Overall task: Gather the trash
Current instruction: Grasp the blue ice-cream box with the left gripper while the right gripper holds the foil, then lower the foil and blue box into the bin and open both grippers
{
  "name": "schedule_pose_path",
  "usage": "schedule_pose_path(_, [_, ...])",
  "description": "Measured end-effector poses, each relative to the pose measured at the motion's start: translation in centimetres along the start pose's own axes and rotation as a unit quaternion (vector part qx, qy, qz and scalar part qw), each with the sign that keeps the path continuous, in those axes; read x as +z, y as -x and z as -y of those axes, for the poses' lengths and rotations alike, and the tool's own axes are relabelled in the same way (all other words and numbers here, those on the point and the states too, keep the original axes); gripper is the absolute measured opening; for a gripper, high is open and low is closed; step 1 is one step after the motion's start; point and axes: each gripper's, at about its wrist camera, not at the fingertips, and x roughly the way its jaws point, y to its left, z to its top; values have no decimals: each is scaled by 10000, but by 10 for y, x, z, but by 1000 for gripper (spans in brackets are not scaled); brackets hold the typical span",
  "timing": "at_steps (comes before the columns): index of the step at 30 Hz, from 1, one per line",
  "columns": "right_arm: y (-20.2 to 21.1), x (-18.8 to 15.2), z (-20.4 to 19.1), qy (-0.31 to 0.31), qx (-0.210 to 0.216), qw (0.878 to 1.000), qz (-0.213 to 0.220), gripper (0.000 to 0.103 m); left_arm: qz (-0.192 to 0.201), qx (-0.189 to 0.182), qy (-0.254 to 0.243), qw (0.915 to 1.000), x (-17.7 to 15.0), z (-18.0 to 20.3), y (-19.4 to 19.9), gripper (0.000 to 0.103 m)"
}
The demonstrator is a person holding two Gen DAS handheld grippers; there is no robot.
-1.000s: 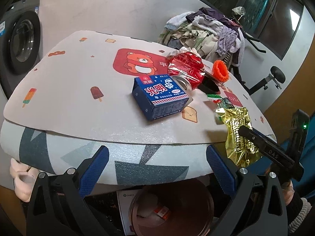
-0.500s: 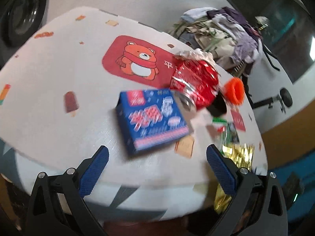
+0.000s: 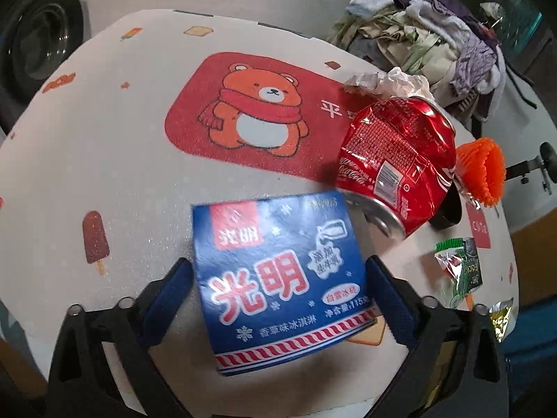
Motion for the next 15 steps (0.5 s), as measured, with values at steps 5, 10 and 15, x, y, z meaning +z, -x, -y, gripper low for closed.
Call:
schedule_pose_path(5, [12, 3, -5, 84, 1, 9999, 66, 68, 117, 1, -173, 9998, -7, -4, 17, 90])
schedule_pose_path(10, [25, 3, -12, 180, 18, 9998, 98, 68, 360, -113, -495, 9981, -23, 0, 52, 90])
schedule_pose_path(15, [41, -3, -20, 369, 32, 9993, 100, 68, 443, -315, -879, 9946, -54, 5, 82, 90])
